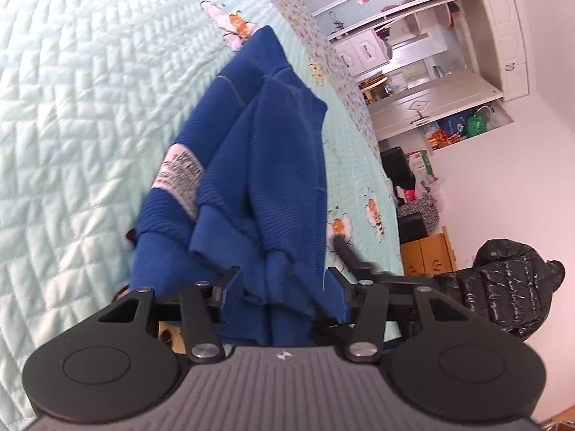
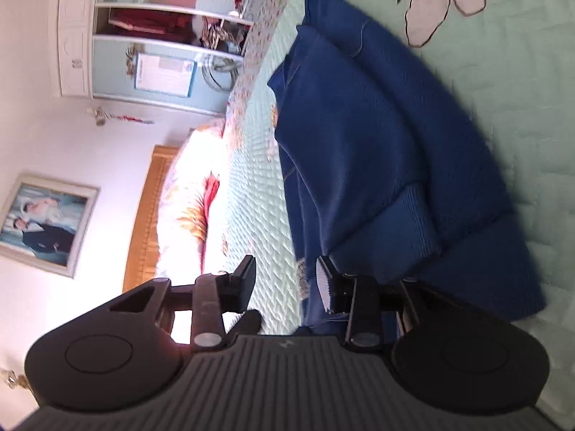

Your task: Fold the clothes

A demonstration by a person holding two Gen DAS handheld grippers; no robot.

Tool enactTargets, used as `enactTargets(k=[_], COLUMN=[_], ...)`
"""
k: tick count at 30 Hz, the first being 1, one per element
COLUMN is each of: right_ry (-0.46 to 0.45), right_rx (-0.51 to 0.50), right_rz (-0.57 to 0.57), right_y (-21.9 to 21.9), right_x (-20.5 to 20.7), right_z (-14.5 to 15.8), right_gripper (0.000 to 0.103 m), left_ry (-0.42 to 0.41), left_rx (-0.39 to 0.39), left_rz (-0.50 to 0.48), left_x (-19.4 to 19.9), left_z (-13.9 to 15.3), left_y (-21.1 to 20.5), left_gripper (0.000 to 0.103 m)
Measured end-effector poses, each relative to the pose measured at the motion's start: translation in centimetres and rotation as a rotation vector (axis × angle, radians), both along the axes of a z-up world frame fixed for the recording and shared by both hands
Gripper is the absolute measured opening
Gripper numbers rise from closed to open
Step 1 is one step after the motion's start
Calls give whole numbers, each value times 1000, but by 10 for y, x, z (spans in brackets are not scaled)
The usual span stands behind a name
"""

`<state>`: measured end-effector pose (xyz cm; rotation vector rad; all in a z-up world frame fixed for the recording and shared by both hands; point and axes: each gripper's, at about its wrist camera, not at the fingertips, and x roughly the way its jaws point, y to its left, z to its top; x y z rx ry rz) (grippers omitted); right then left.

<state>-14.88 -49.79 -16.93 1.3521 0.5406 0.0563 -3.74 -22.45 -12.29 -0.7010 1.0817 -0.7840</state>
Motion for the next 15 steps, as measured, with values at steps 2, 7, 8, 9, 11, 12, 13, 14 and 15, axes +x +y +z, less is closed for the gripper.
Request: enactTargets(k=[2, 7, 8, 9, 11, 12, 13, 14, 15], right_ry=[18, 7, -18, -26, -42, -46, -43, -29, -15], right_rx=[11, 54, 67, 58, 41, 47, 55, 57, 59], right_rz=[18, 26, 14, 1, -24, -35, -48, -56, -64], right_y=[0, -4, -7, -9, -13, -16, -19, -21, -24], right_x=[1, -9, -15, -24, -41, -50, -59, -66, -74], right_z=[-10, -18, -14, -12, -6, -7, -9, -12, -14], right_gripper=[31, 29, 41, 51, 53, 54, 55, 55, 56], left_ry=[-5, -1, -7, -14, -15, -3, 11, 25, 25], left_rx=[0, -30, -35, -39, -40, -24, 5, 29, 42], left_rz=[7, 10, 4, -5, -42, -66, -92, -111, -116], left_x=[1, 11, 14, 16, 20, 20, 21, 21, 20], left_z=[2, 8, 9, 9, 5, -2, -10, -18, -21], left_y=[-4, -20, -26, -32, -48, -57, -66, -73, -75], left_gripper=[53, 54, 54, 56, 60, 61, 61, 59, 52])
